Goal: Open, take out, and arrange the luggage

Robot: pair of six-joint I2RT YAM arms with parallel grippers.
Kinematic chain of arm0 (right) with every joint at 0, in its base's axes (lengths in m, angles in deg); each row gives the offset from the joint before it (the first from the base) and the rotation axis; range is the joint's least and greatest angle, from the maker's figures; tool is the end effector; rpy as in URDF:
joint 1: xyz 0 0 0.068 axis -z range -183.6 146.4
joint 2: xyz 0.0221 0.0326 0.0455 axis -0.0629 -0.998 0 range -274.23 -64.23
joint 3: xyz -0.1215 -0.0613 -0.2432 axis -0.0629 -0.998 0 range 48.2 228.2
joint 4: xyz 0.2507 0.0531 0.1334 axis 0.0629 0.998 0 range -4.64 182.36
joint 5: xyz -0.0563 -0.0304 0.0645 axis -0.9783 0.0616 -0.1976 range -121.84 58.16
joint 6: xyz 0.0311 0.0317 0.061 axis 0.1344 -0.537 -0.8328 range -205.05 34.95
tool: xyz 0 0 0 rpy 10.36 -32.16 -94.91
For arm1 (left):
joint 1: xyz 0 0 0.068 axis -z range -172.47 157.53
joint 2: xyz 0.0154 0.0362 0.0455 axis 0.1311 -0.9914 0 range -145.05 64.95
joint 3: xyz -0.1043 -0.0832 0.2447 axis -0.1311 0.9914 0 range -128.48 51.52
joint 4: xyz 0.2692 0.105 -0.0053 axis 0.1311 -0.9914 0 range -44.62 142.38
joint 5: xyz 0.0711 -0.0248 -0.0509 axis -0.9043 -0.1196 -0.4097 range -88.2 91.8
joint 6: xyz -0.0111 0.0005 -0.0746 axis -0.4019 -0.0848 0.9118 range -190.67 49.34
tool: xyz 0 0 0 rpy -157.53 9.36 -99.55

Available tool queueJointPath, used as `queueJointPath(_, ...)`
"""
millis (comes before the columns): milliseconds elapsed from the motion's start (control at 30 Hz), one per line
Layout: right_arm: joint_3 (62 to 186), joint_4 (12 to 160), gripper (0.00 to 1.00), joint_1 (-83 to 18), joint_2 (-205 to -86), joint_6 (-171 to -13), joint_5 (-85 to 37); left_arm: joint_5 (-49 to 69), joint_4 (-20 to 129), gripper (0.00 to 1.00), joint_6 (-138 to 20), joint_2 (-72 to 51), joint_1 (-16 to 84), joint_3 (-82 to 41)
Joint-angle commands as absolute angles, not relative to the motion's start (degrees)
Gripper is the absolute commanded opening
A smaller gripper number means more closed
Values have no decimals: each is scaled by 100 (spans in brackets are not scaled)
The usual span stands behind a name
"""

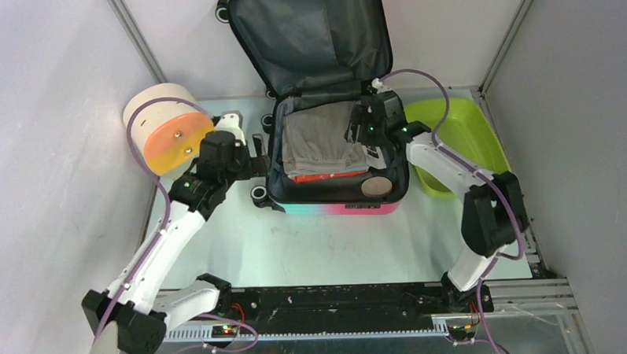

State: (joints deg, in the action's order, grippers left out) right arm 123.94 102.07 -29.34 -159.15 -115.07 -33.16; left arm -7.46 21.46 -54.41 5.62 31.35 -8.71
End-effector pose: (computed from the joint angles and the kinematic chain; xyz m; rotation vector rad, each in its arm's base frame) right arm 0.3909 0.1868 0.2685 0.0973 2.2433 0.5134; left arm 0.2547 -0.1013 0.3417 0.0404 2.0970 -0.2549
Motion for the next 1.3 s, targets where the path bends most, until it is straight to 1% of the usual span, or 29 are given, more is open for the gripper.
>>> queueJointPath(0,13312,10332,70,-2971,-16406,-11505,-3435,-2099,2170,92,-4684,242,2622,-1260)
queueJointPath(33,13423,10363,70,-2995,-16424,-11495,-3397,-2627,2094,92,-4583,191,2348,-1386)
queueJointPath(67,13450,10355,70,-3032,-16430,-11451,-3297,-2793,2053,92,-4321,98,2183,-1439)
queueJointPath(133,13462,10301,71,-3073,-16393,-11397,-3252,-2743,2010,92,-3881,-5,1529,-1579)
queueJointPath(200,13373,10196,70,-3103,-16323,-11377,-3108,-2101,2192,90,-3450,-56,818,-1563)
queueJointPath(233,13333,10067,70,-3112,-16299,-11365,-3089,-1566,2431,89,-3329,-63,383,-1464)
queueJointPath(300,13265,9939,70,-3119,-16254,-11264,-2982,-913,2862,88,-3074,-99,-54,-1308)
queueJointPath(367,13254,9934,70,-3115,-16199,-11177,-2921,-633,3192,88,-2969,-168,-266,-1229)
queueJointPath(500,13157,9959,70,-3120,-16013,-11083,-2826,-620,3670,87,-2767,-297,-551,-1067)
queueJointPath(633,12898,9900,70,-3121,-15760,-11084,-2720,-773,4310,79,-2750,-540,-738,-881)
queueJointPath(833,12802,10044,71,-3113,-15424,-10940,-2772,-687,4226,68,-2987,-1166,-846,-1250)
queueJointPath(1067,12771,10055,71,-3079,-15272,-10966,-2859,-470,4428,60,-3019,-1446,-887,-1281)
queueJointPath(1167,12769,10071,71,-3077,-15264,-10989,-2858,-417,4513,53,-3098,-1509,-909,-1286)
queueJointPath(1267,12767,10109,71,-3082,-15284,-10984,-2874,-437,4548,48,-3179,-1535,-945,-1315)
